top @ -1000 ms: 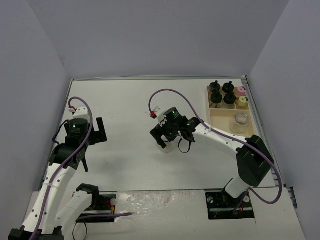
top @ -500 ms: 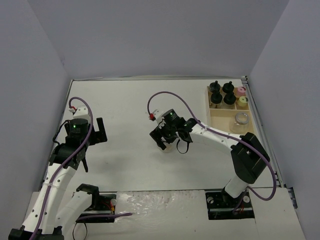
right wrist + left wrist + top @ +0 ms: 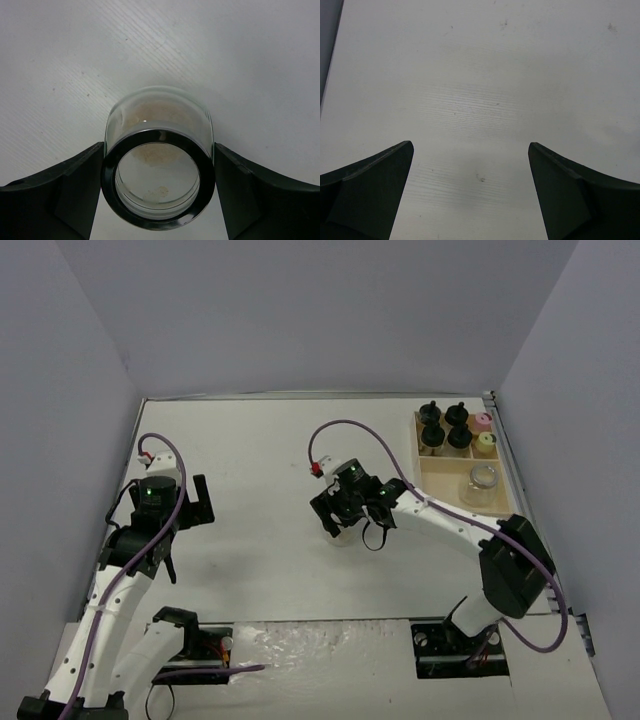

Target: Organize the condiment bottles

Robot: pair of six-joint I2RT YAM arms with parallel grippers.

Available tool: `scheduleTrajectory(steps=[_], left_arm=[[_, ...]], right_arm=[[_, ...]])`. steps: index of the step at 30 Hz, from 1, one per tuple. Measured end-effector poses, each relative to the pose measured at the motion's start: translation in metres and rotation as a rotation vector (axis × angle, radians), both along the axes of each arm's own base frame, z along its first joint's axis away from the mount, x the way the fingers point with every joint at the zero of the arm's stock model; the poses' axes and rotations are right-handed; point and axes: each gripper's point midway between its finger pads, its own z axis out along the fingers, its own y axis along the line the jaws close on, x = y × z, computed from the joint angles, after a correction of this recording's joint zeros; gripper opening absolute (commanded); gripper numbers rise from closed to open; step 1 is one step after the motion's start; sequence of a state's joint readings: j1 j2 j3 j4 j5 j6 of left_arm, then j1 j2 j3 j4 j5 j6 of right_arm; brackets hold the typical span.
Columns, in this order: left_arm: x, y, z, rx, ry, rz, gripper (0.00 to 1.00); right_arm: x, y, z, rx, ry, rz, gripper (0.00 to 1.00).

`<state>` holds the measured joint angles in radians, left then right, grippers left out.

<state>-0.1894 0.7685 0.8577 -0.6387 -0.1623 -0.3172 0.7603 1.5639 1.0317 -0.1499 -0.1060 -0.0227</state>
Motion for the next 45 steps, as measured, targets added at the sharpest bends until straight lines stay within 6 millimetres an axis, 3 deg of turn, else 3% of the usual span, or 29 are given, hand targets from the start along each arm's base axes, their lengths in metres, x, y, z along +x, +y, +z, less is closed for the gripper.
scheduleTrajectory(steps=[2, 5, 10, 12, 14, 16, 28, 38, 41, 45], left_arm=[[0.0, 0.0, 0.0, 0.0, 0.0, 0.0, 0.97], [0.0, 0.0, 0.0, 0.0, 0.0, 0.0, 0.97], [0.0, 0.0, 0.001, 0.0, -0.005, 0.0, 0.97], [-0.001, 0.0, 0.002, 0.0, -0.007, 0.001, 0.97], [-0.001, 0.001, 0.002, 0.0, -0.007, 0.001, 0.97], [-0.001, 0.001, 0.002, 0.0, -0.007, 0.002, 0.97], [-0.001, 0.001, 0.002, -0.001, -0.01, 0.001, 0.97], [-0.002, 0.001, 0.004, -0.003, -0.019, 0.001, 0.97], [-0.002, 0.001, 0.004, -0.003, -0.019, 0.001, 0.97], [-0.002, 0.001, 0.004, -0.003, -0.019, 0.001, 0.97]], right_arm=[[0.001, -0.015, 0.014, 0.015, -0.015, -0.054, 0.0], [0.017, -0.045, 0.051, 0.075, -0.08, -0.166, 0.0], [0.053, -0.137, 0.114, 0.153, -0.226, -0.442, 0.0], [0.062, -0.178, 0.127, 0.154, -0.263, -0.551, 0.0], [0.065, -0.209, 0.127, 0.131, -0.27, -0.635, 0.0], [0.064, -0.226, 0.121, 0.11, -0.251, -0.679, 0.0], [0.074, -0.263, 0.078, 0.078, -0.118, -0.783, 0.0], [0.088, -0.274, 0.042, 0.065, -0.078, -0.81, 0.0], [0.091, -0.274, 0.033, 0.063, -0.072, -0.811, 0.06], [0.094, -0.274, 0.021, 0.059, -0.065, -0.81, 0.27]])
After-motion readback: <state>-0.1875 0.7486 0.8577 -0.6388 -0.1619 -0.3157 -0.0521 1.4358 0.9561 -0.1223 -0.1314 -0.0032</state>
